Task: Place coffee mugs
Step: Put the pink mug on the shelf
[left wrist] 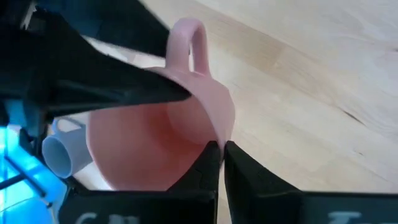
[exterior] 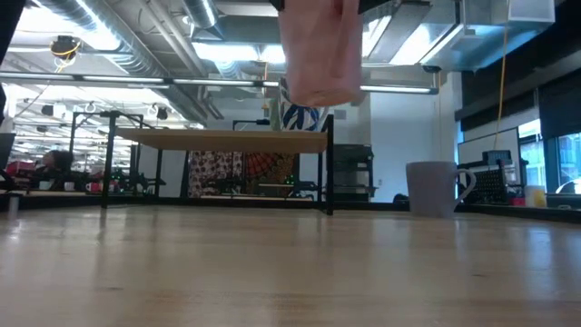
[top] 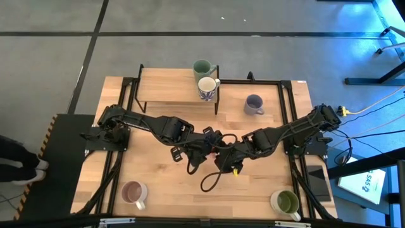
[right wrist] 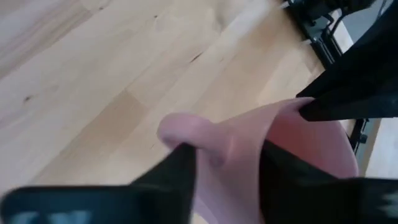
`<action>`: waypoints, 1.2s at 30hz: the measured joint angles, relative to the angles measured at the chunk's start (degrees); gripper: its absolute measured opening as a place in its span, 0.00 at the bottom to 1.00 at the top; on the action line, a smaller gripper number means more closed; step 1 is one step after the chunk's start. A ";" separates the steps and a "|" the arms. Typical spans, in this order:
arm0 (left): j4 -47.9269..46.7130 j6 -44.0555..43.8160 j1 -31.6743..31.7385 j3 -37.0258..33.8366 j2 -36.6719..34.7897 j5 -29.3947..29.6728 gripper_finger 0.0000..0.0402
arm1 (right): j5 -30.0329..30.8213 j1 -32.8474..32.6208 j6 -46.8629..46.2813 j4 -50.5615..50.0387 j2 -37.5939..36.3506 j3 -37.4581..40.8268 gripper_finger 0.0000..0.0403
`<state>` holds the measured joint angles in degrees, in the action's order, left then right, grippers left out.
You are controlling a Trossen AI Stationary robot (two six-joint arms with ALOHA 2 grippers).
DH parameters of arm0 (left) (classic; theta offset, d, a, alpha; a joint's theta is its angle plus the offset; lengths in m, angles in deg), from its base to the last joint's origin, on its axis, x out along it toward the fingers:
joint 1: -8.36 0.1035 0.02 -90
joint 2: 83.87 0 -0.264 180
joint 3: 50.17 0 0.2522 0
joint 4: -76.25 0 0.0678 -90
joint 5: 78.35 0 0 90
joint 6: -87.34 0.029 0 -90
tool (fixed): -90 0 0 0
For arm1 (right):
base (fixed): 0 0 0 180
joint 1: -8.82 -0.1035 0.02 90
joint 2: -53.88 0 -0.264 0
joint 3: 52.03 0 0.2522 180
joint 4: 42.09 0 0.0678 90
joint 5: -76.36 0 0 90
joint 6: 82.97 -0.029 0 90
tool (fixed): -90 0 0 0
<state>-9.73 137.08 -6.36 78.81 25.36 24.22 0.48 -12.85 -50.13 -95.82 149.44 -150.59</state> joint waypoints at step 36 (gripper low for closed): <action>-9.00 -10.31 5.92 -0.07 -0.75 6.05 0.00 | 15.65 -0.79 -11.94 -15.89 -10.81 -0.11 0.64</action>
<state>-18.74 126.78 -0.45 78.75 24.62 30.27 16.13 -13.64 -62.07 -111.71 138.64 -150.70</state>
